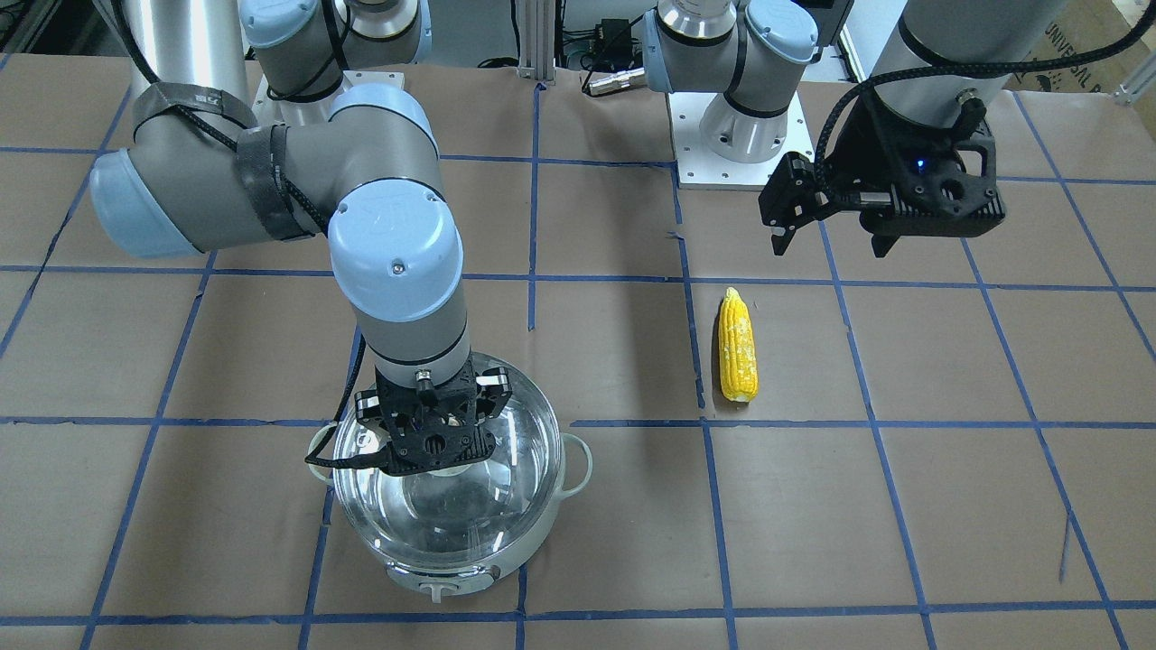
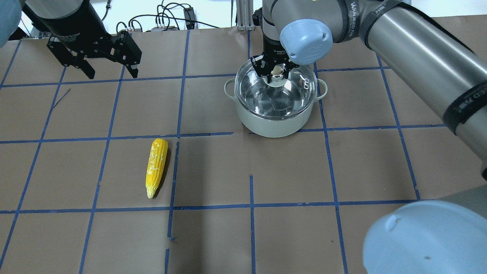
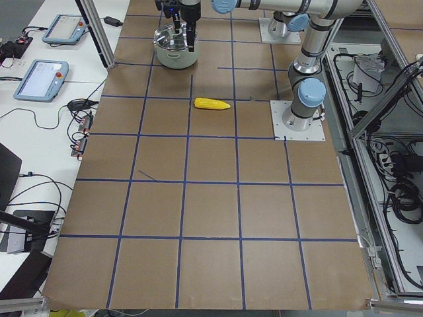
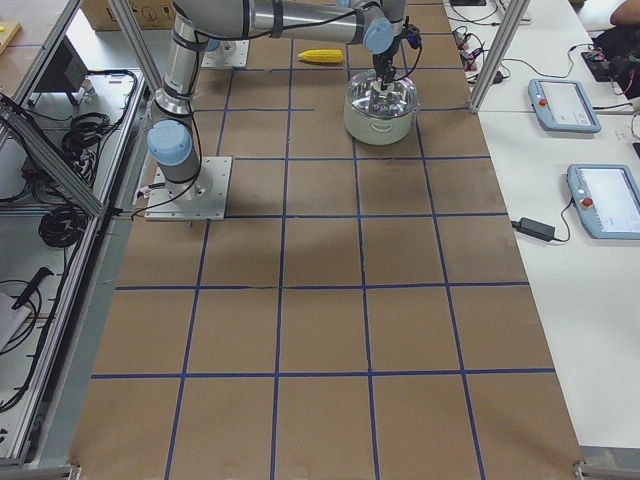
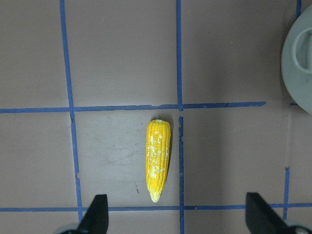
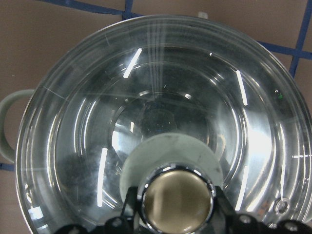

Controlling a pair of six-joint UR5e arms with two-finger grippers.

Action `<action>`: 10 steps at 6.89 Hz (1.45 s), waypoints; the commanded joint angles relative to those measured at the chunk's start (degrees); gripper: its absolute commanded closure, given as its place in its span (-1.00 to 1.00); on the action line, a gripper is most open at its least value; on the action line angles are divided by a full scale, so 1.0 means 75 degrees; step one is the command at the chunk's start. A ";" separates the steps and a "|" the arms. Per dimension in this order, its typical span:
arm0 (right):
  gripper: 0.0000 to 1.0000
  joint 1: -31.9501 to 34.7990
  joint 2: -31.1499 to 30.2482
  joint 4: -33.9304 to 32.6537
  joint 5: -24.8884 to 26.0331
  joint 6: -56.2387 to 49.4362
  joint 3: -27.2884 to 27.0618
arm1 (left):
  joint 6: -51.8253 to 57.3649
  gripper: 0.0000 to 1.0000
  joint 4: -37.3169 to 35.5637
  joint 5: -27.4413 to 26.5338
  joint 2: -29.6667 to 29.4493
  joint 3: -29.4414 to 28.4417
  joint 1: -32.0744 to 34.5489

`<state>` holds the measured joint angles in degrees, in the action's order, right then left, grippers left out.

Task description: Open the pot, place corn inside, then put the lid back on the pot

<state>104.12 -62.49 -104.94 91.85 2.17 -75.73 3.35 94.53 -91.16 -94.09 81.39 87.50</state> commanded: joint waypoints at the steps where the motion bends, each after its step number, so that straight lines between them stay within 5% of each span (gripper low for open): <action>1: 0.26 -0.0113 0.0000 0.0162 0.0011 -0.0032 0.0171 | 0.0011 -0.99 0.0016 0.0003 0.0030 -0.0012 0.0028; 5: 0.47 -0.0885 -0.0129 0.1276 0.0023 -0.0395 0.1423 | 0.0535 -0.99 -0.0228 -0.0009 -0.0414 0.0851 -0.0263; 10: 0.49 -0.2150 -0.0620 0.2610 -0.0001 -0.1273 0.1859 | 0.0854 -0.99 -0.4300 0.0003 -0.1154 0.4281 -0.0382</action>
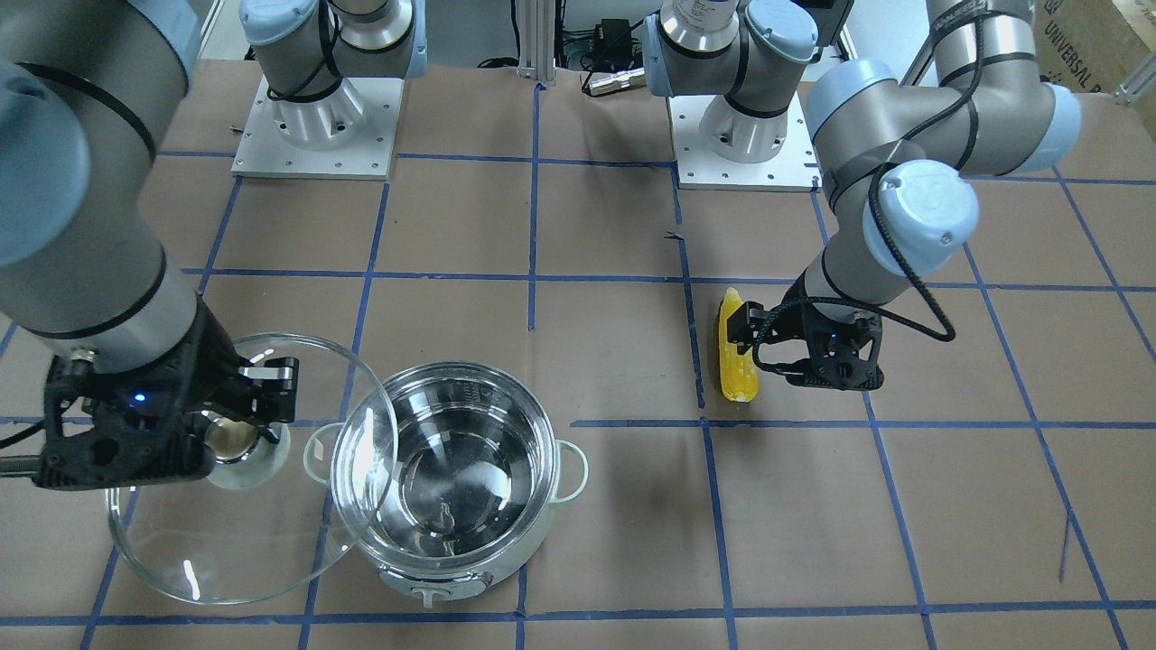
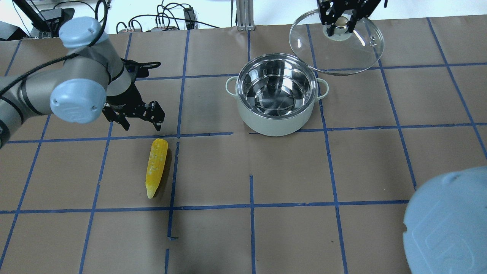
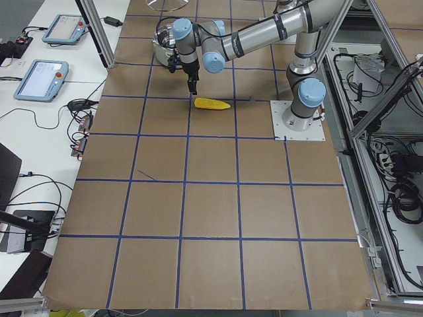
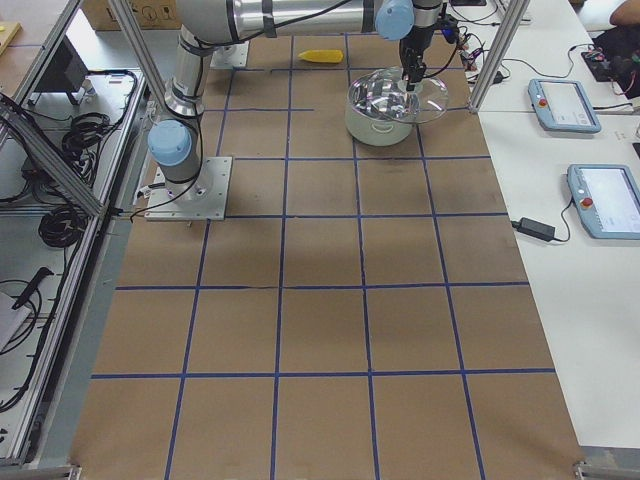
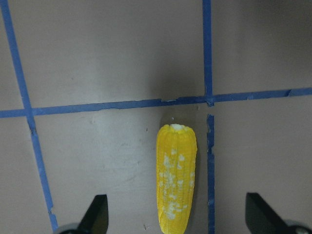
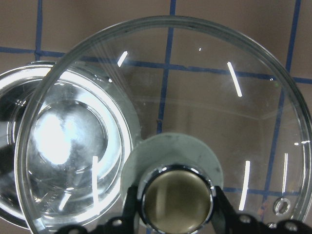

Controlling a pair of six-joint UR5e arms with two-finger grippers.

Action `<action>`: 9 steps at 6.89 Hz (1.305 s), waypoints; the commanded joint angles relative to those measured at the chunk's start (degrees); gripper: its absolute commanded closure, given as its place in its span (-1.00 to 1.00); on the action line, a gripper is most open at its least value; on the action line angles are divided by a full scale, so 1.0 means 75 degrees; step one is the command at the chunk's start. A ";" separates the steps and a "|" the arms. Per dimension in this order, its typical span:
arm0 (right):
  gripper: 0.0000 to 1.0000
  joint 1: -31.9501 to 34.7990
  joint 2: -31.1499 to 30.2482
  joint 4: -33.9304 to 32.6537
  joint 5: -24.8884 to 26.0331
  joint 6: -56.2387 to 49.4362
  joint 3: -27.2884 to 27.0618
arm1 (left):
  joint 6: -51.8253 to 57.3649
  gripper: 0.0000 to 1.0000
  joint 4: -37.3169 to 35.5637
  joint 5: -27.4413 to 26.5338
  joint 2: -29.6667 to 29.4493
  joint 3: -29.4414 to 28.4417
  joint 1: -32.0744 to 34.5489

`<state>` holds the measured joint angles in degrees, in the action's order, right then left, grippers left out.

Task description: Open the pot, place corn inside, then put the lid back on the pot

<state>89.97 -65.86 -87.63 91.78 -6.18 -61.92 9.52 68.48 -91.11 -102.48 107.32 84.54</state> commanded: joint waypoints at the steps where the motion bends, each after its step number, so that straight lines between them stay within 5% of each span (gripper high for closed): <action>1: 0.49 -0.0451 -0.0335 0.0490 0.0020 -0.0149 0.0017 | 0.0054 -0.99 -0.1855 -0.0017 -0.0047 0.1481 0.0002; 3: 0.49 -0.0768 -0.0407 0.0609 -0.0015 -0.0172 0.0017 | 0.0066 -0.97 -0.3289 -0.0017 -0.0582 0.2201 -0.0046; 4: 0.49 -0.0769 -0.0407 0.0621 -0.0027 -0.0160 0.0017 | 0.0043 -0.76 -0.3376 -0.0028 -0.0771 0.2110 -0.0034; 5: 0.49 -0.0758 -0.0407 0.0621 -0.0027 -0.0160 0.0017 | 0.0008 -0.14 -0.3249 -0.0017 -0.0646 0.2016 0.0001; 7: 0.51 -0.0769 -0.0407 0.0621 -0.0038 -0.0160 0.0041 | 0.0031 0.38 -0.2874 -0.0040 -0.0260 0.1992 -0.0022; 9: 0.54 -0.0769 -0.0407 0.0621 -0.0050 -0.0160 0.0029 | -0.0236 0.44 -0.2349 0.0076 0.0116 0.1655 0.0082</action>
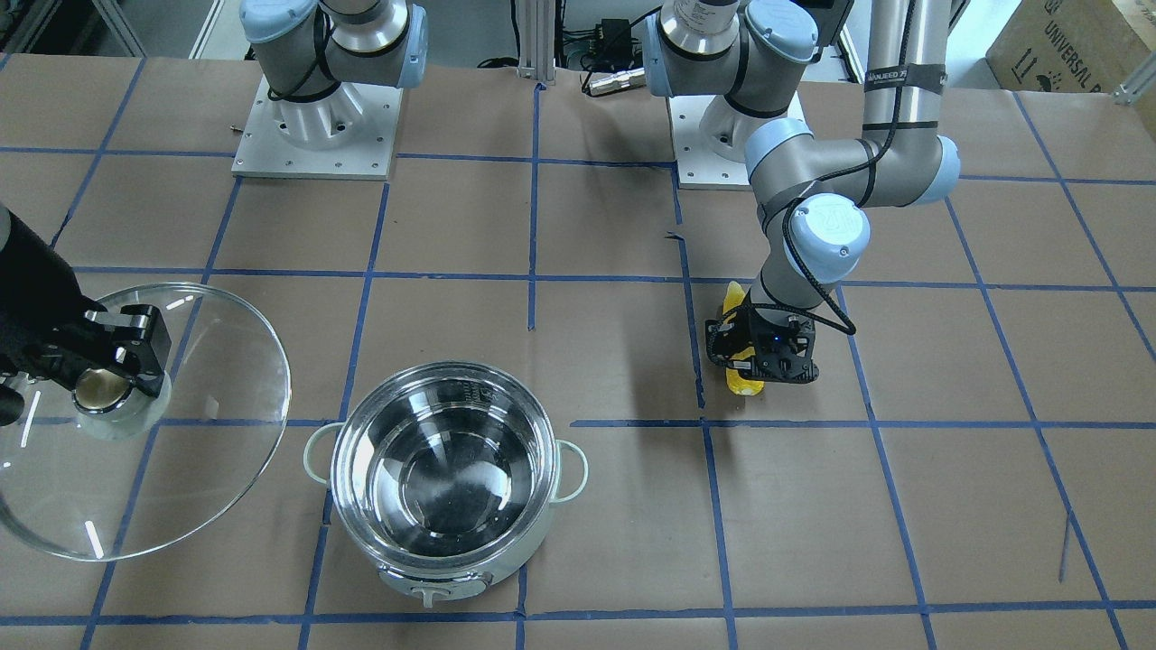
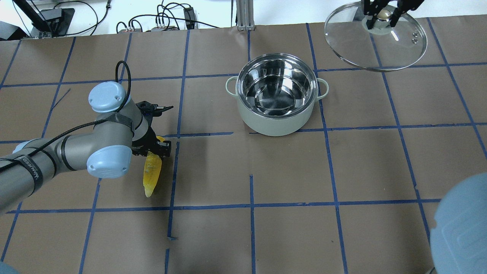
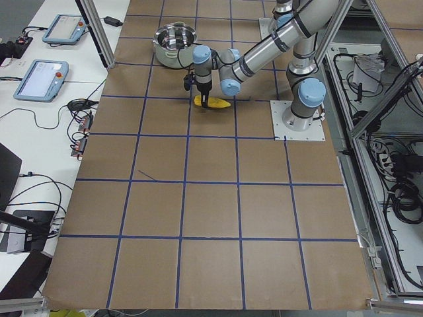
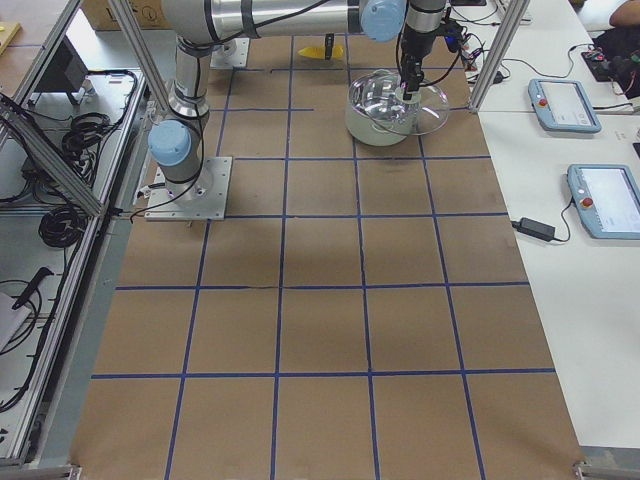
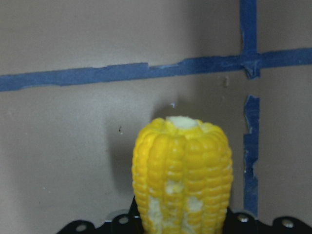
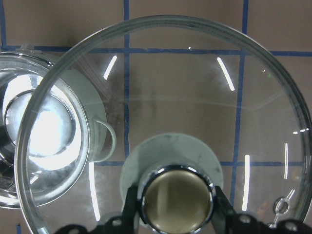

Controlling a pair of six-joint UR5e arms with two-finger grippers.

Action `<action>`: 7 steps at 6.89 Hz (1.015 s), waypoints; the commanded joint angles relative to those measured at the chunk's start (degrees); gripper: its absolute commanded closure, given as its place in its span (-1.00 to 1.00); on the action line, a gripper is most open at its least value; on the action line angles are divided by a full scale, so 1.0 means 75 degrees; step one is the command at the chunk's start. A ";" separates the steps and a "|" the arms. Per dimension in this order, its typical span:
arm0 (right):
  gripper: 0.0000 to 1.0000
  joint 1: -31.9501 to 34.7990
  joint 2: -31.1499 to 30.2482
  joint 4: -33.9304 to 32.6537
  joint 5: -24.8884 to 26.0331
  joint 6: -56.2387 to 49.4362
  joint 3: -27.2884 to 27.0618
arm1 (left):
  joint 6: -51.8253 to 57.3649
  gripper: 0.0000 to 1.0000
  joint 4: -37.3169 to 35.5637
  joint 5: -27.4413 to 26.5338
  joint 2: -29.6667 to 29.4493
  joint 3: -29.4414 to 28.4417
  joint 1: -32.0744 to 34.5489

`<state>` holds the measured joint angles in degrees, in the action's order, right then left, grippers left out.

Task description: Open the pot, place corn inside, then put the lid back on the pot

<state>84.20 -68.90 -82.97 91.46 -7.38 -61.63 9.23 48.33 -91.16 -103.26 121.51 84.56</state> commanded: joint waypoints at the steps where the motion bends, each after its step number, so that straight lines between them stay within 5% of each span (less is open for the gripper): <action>1: 0.54 -0.0001 -0.0012 0.0012 -0.0007 0.0000 -0.0009 | -0.1406 0.44 0.0654 0.0908 0.0117 -0.0914 0.0255; 3: 0.55 0.0011 -0.0012 0.0012 -0.0007 0.0000 -0.0009 | -0.1955 0.49 0.2489 0.0975 -0.0093 -0.2809 0.1061; 7: 0.56 0.0046 -0.0012 0.0000 0.0005 0.0000 -0.0020 | -0.3675 0.47 0.3022 0.1045 -0.2058 -0.5973 0.2608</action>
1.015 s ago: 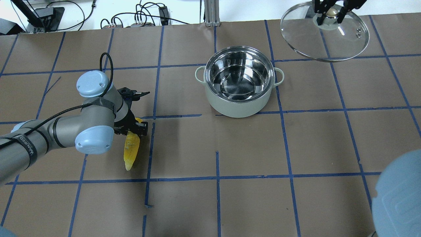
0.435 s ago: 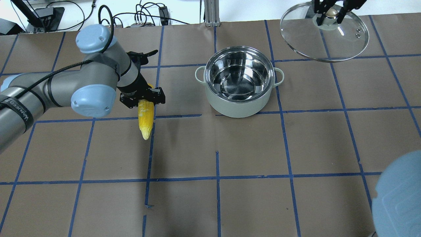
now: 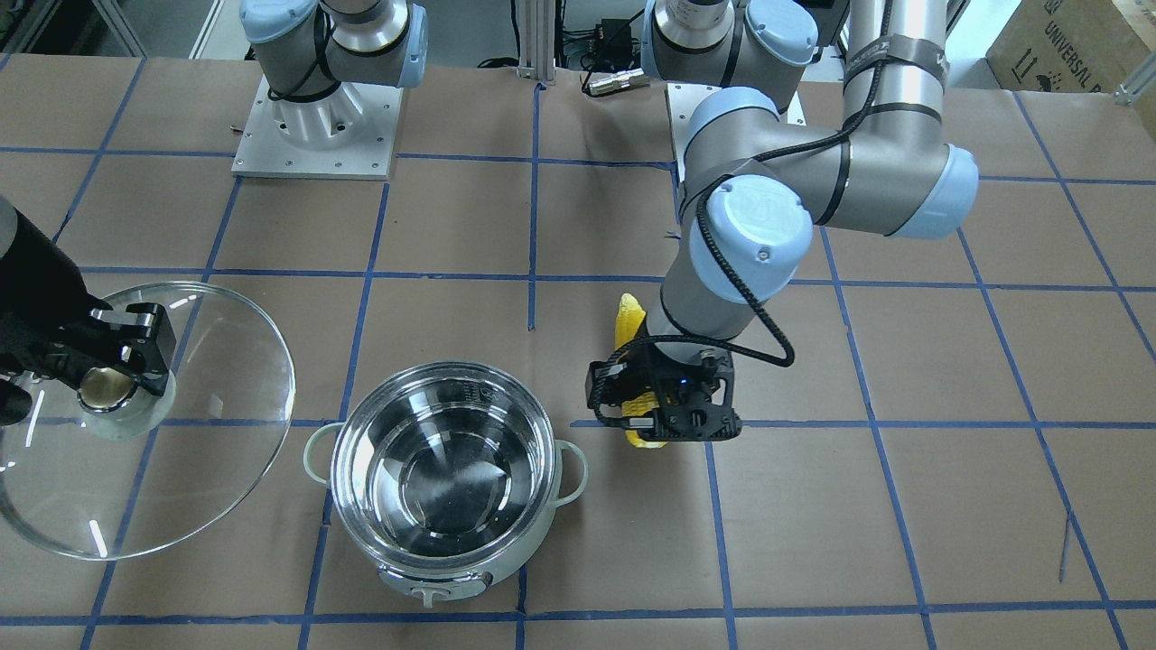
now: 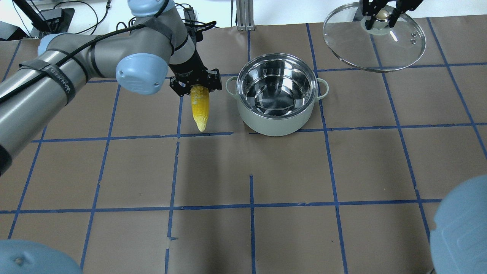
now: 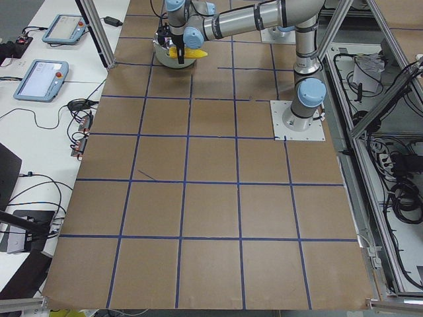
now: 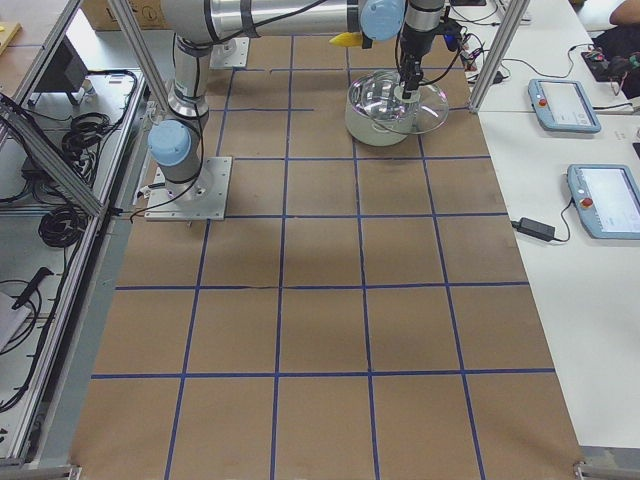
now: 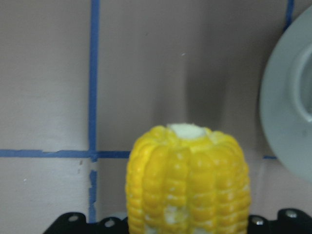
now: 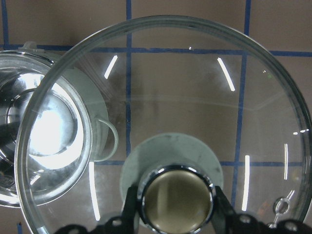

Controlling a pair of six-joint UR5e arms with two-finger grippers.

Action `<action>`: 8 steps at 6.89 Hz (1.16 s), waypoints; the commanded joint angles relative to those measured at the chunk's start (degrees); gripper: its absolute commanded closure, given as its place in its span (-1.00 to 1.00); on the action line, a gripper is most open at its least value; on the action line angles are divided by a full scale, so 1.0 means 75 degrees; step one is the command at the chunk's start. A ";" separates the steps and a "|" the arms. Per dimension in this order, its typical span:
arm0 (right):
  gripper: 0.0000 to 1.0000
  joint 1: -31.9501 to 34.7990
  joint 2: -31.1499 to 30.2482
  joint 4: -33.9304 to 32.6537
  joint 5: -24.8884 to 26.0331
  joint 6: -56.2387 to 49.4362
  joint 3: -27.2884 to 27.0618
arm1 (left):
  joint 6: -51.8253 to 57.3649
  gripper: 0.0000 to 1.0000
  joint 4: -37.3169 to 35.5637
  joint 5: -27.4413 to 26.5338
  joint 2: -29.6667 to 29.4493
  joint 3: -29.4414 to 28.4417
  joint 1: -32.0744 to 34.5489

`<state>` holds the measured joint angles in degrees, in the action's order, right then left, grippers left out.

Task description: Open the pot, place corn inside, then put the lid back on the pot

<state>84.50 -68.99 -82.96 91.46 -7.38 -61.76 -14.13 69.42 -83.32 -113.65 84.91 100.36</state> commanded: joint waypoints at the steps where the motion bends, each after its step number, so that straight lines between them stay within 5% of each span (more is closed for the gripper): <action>1: 0.56 0.0006 0.0000 -0.0001 0.0004 0.0000 -0.0004 | -0.0797 0.47 0.0700 -0.0046 -0.1142 -0.1984 0.0830; 5: 0.56 0.0006 0.0000 0.0011 0.0004 0.0000 -0.0004 | -0.1057 0.36 0.0647 -0.0222 -0.2527 -0.3410 0.1325; 7: 0.56 0.0006 0.0000 0.0011 0.0004 0.0000 -0.0015 | -0.1057 -0.72 0.0415 -0.0559 -0.2751 -0.3458 0.1384; 8: 0.56 0.0018 0.0000 0.0011 0.0004 0.0000 -0.0015 | -0.1057 -1.00 0.0203 -0.0620 -0.2799 -0.3435 0.1407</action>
<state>84.58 -68.99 -82.88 91.47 -7.38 -61.86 -22.04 72.72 -86.93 -133.83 59.19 110.70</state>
